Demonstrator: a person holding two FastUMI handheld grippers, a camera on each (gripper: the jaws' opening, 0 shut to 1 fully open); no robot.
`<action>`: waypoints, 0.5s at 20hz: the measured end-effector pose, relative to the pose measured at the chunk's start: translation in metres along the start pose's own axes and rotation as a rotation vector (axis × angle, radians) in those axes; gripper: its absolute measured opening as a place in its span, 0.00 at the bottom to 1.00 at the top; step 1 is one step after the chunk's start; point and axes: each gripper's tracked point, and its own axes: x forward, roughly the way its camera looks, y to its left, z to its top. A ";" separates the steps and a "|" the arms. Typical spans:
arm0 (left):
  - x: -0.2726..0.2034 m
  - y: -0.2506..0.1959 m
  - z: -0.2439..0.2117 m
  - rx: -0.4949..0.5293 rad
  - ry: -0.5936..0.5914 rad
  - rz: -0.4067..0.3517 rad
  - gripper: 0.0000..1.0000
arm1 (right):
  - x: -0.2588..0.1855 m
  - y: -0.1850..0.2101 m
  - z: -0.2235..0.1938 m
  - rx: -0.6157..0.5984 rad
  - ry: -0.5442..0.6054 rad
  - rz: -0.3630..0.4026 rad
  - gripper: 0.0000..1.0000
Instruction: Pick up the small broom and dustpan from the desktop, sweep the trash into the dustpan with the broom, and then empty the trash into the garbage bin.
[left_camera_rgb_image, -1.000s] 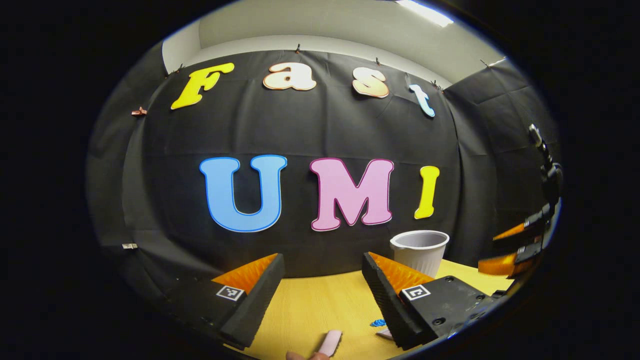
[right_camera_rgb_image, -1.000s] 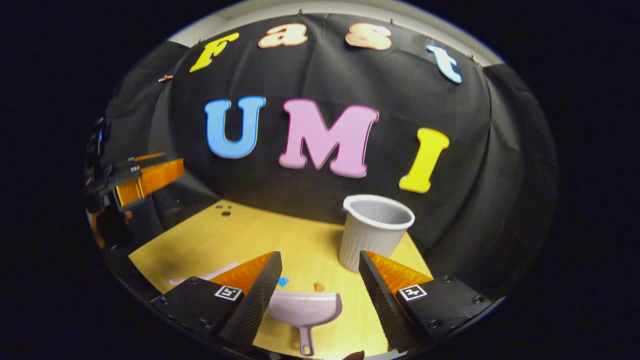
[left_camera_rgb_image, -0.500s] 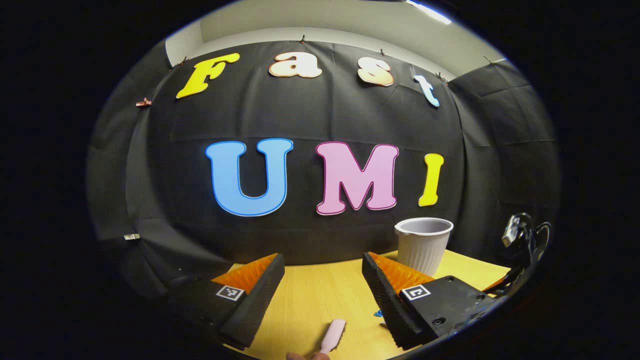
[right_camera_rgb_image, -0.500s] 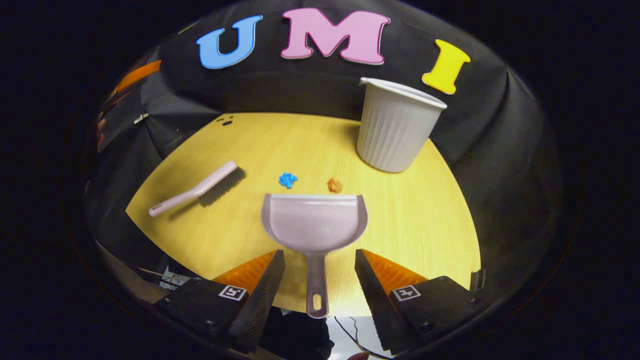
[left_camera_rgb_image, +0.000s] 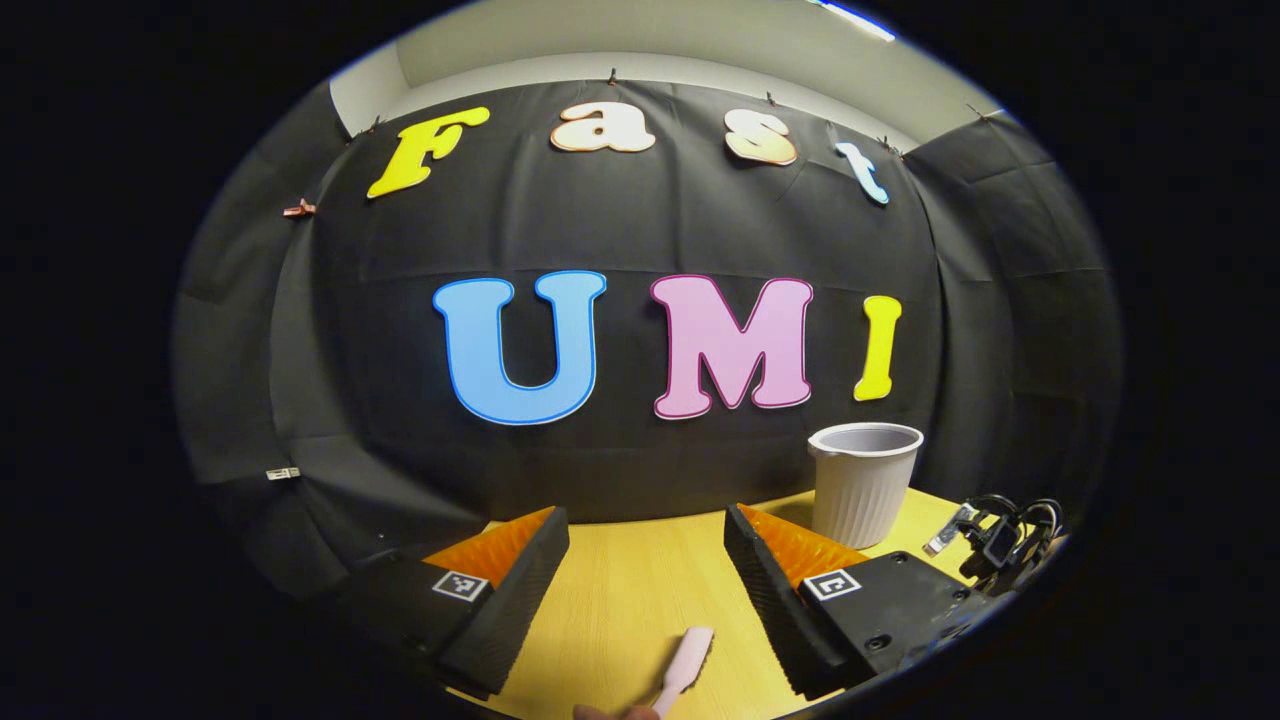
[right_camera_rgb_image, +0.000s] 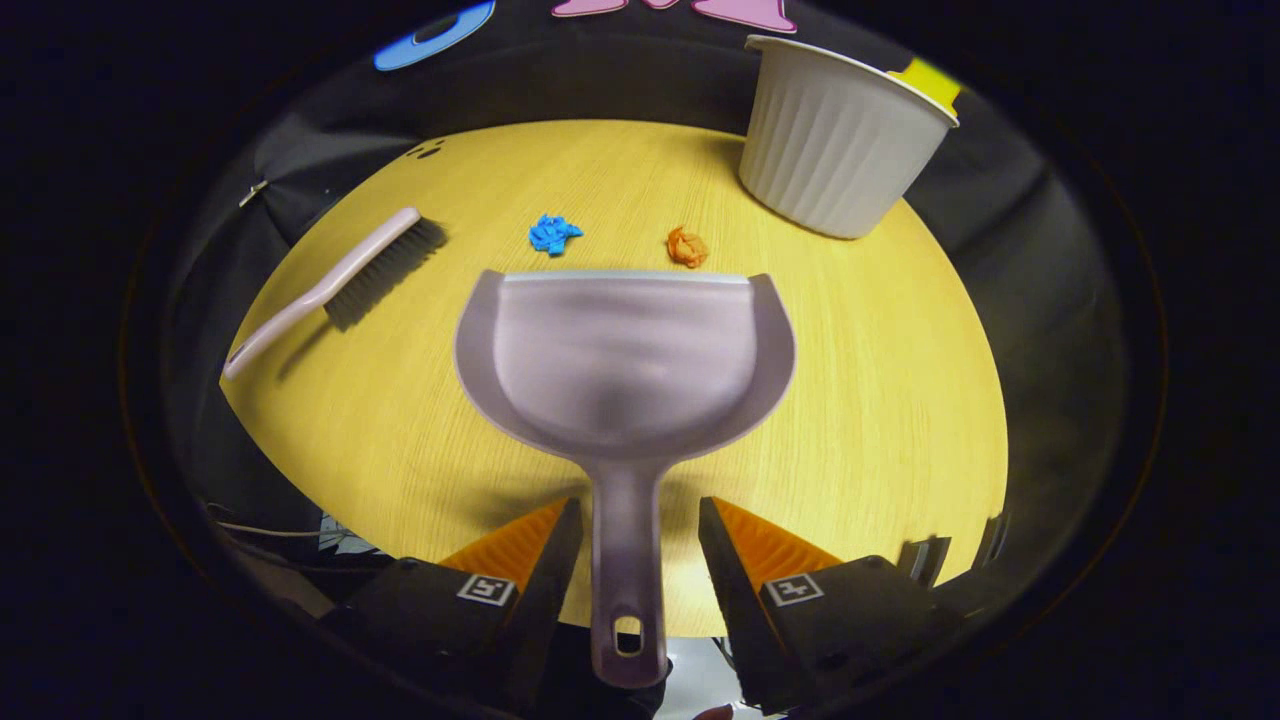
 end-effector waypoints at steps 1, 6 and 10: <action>-0.001 0.000 0.000 0.000 0.004 0.003 0.99 | 0.004 0.003 0.002 0.003 0.015 0.008 0.70; -0.004 0.003 -0.005 -0.002 0.011 0.012 0.99 | 0.022 0.004 0.007 0.033 0.064 0.003 0.71; -0.004 0.006 -0.012 -0.007 0.030 0.017 0.99 | 0.027 0.009 0.012 0.060 0.092 0.042 0.57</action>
